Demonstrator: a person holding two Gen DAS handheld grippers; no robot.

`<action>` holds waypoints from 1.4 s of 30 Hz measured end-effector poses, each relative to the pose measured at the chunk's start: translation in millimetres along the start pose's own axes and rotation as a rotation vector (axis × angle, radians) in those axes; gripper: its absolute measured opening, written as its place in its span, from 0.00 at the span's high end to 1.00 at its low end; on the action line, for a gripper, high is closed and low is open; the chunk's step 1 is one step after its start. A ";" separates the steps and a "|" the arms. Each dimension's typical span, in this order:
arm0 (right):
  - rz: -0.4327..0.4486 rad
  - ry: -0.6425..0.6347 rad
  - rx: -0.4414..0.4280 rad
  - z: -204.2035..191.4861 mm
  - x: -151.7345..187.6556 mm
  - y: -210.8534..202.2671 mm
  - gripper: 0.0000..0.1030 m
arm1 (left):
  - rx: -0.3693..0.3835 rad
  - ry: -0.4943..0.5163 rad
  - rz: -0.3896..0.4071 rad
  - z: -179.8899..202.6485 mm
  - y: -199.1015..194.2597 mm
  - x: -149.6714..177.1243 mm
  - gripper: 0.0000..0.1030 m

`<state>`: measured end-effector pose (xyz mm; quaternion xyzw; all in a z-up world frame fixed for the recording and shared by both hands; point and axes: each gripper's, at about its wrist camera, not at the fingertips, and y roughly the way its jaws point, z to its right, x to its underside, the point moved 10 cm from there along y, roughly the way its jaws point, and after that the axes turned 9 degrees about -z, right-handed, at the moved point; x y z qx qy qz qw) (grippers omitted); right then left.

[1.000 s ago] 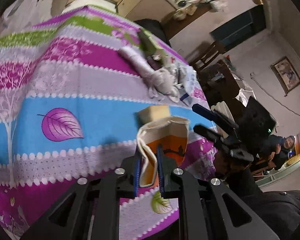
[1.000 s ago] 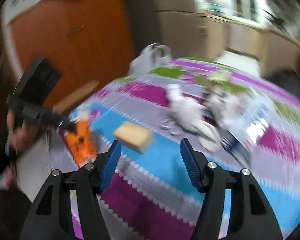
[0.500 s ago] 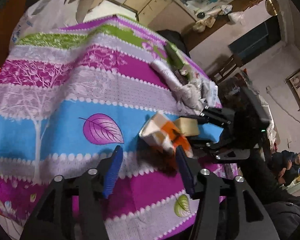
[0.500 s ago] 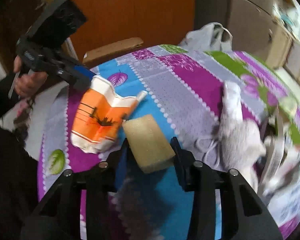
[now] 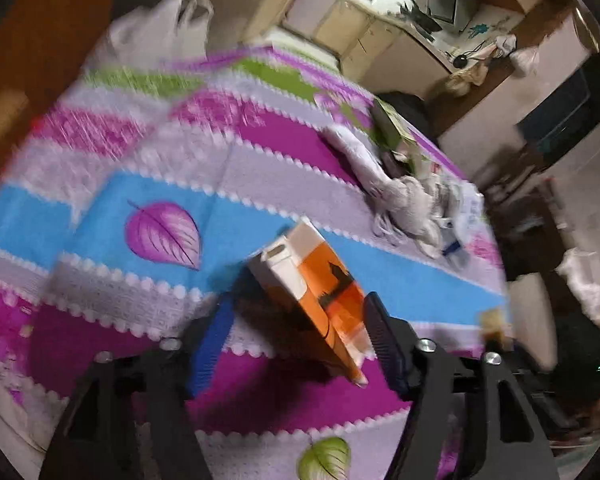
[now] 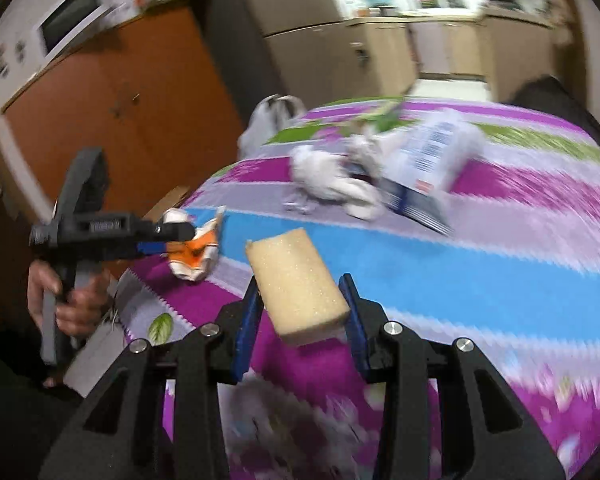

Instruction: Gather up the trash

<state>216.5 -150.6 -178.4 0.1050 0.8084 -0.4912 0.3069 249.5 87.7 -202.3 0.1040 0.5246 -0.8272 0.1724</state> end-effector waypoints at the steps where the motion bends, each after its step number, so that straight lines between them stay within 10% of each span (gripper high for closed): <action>1: 0.007 0.028 0.011 5.5 2.3 -5.5 0.64 | -0.014 0.004 -0.005 1.1 3.1 2.4 0.65; 7: 0.047 0.116 0.080 21.9 7.4 -28.5 0.65 | -0.062 0.047 0.028 13.8 0.8 3.4 0.90; 20: 0.077 0.166 0.139 29.4 -6.5 -58.5 0.65 | -0.066 0.250 0.182 95.1 -31.6 -30.5 0.90; 42: 0.059 0.228 0.322 88.1 -9.5 -110.4 0.65 | -0.134 0.505 0.143 210.7 9.1 -48.8 0.90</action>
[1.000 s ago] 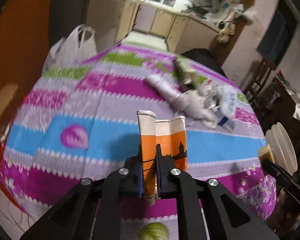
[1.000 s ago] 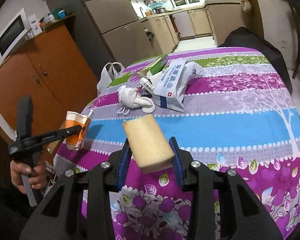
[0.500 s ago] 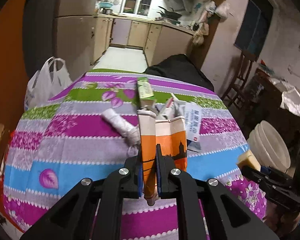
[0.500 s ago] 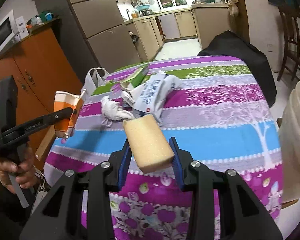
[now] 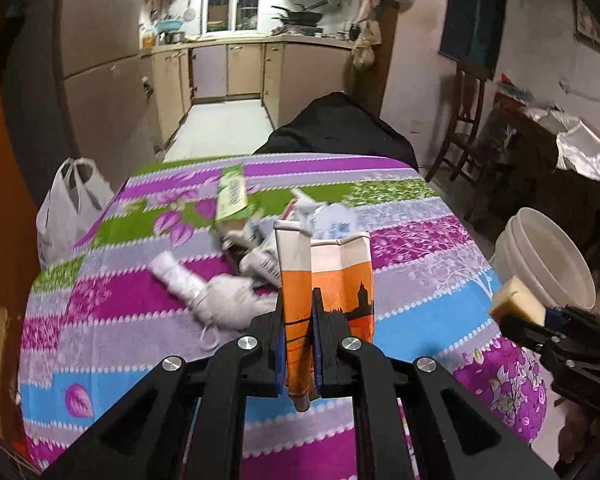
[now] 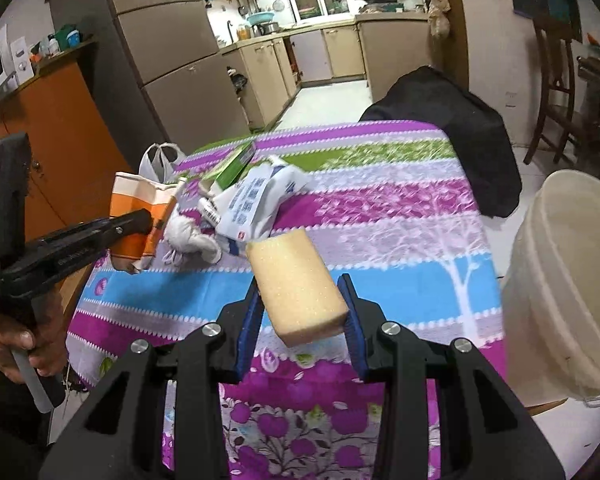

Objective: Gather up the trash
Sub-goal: 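Carry the orange carton and the beige sponge over the white bucket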

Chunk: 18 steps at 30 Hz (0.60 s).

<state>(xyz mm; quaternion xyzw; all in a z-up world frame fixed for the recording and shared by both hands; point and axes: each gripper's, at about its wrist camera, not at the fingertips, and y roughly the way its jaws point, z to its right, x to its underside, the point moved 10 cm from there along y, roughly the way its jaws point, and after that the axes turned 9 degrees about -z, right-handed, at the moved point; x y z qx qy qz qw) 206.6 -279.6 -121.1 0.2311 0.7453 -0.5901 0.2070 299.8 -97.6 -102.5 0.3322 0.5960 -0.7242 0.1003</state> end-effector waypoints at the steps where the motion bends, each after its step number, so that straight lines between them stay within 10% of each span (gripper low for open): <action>1: 0.008 -0.001 0.009 3.0 -2.5 -4.9 0.65 | -0.006 0.017 0.006 5.9 0.4 -4.1 0.90; 18: 0.110 0.073 0.243 120.7 -30.2 -108.9 0.65 | -0.047 0.349 0.135 160.2 14.7 -73.9 0.89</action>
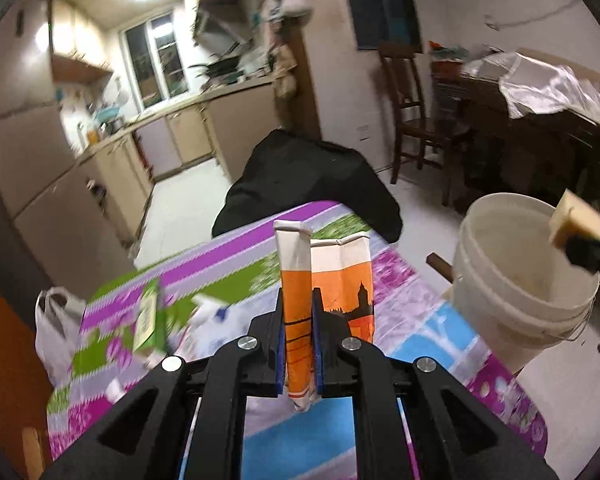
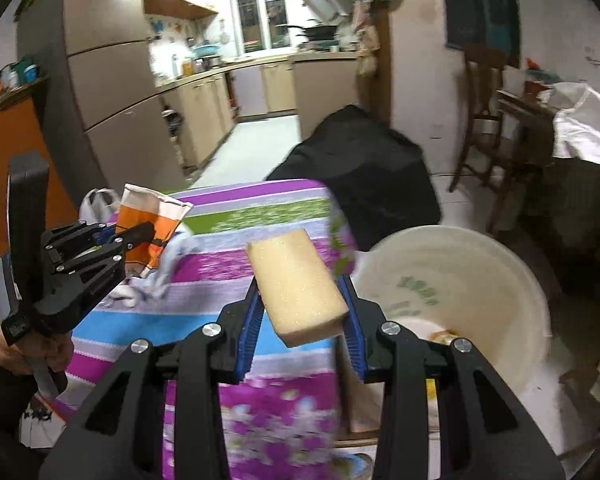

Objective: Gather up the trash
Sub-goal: 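Carry the orange carton and the beige sponge over the white bucket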

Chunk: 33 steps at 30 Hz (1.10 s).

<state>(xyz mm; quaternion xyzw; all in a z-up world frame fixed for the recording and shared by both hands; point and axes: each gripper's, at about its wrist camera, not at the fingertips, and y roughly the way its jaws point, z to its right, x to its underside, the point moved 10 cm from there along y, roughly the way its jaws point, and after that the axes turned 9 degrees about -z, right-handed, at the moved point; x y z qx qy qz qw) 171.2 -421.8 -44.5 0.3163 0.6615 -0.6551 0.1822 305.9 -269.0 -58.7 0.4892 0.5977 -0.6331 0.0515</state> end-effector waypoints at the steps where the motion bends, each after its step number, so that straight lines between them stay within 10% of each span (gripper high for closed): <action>1: -0.001 0.008 0.017 9.9 -0.7 -2.5 0.65 | 0.006 0.014 0.003 9.1 2.2 -4.5 0.89; 15: -0.100 0.158 0.217 148.6 16.5 -16.2 0.65 | 0.063 0.227 0.031 159.2 38.0 -72.4 0.89; 33: -0.270 0.166 0.235 192.9 32.2 5.5 0.65 | 0.168 0.388 -0.029 261.8 74.4 -92.1 0.89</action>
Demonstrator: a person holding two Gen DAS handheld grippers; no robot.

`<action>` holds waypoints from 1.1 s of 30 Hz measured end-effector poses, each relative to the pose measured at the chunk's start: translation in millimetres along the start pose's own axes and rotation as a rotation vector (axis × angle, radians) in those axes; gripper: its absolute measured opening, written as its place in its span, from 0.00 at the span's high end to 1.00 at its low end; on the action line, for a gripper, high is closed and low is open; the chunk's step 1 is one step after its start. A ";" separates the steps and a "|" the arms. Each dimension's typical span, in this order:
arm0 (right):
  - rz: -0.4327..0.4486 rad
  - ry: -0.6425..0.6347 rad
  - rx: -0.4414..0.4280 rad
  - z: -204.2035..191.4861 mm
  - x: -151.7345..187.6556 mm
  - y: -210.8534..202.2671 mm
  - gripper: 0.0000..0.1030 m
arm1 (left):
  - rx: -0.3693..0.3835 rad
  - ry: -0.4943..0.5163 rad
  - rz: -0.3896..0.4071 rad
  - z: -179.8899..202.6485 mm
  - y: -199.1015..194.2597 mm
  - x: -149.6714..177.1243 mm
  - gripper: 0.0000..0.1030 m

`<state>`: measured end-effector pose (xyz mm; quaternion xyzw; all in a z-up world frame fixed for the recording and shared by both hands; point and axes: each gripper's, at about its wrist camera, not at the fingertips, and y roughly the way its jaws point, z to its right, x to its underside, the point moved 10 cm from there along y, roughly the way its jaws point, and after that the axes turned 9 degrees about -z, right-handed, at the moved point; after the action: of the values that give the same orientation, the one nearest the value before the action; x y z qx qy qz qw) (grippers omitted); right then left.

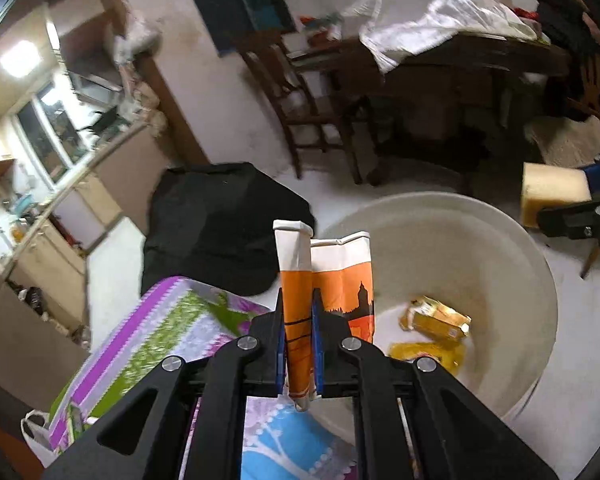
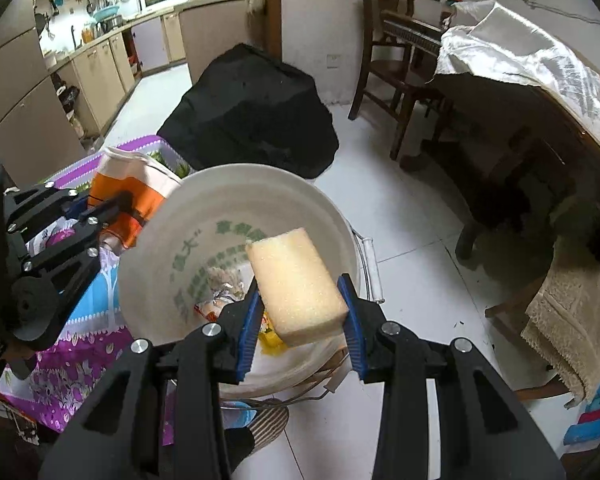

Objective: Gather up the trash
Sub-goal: 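Carry the orange carton and the beige sponge over the white bucket, then open both grippers to drop the carton and sponge into the bucket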

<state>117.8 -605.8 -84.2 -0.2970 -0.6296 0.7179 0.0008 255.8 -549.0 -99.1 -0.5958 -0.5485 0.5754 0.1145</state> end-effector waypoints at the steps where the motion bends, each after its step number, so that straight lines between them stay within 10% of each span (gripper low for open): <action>1: -0.011 -0.003 0.000 0.6 -1.2 2.0 0.65 | 0.045 0.008 -0.032 2.6 7.3 -0.2 0.89; 8: -0.086 -0.039 -0.013 -5.1 -5.1 18.1 0.65 | 0.220 0.058 -0.168 6.3 44.9 -4.0 0.89; 24: -0.136 -0.066 -0.030 -9.8 -15.0 45.9 0.64 | 0.226 0.058 -0.156 4.4 59.4 -5.0 0.89; 28: -0.112 -0.065 -0.024 -8.5 -18.8 48.7 0.55 | 0.221 0.010 -0.159 -3.2 62.6 -5.6 0.69; 33: -0.100 -0.045 -0.033 -7.0 -16.0 50.4 0.55 | 0.218 0.022 -0.143 -2.4 57.7 -3.1 0.69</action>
<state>152.8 -615.9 -123.2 -0.2489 -0.6553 0.7130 0.0178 288.7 -571.7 -141.0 -0.5453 -0.5225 0.6155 0.2253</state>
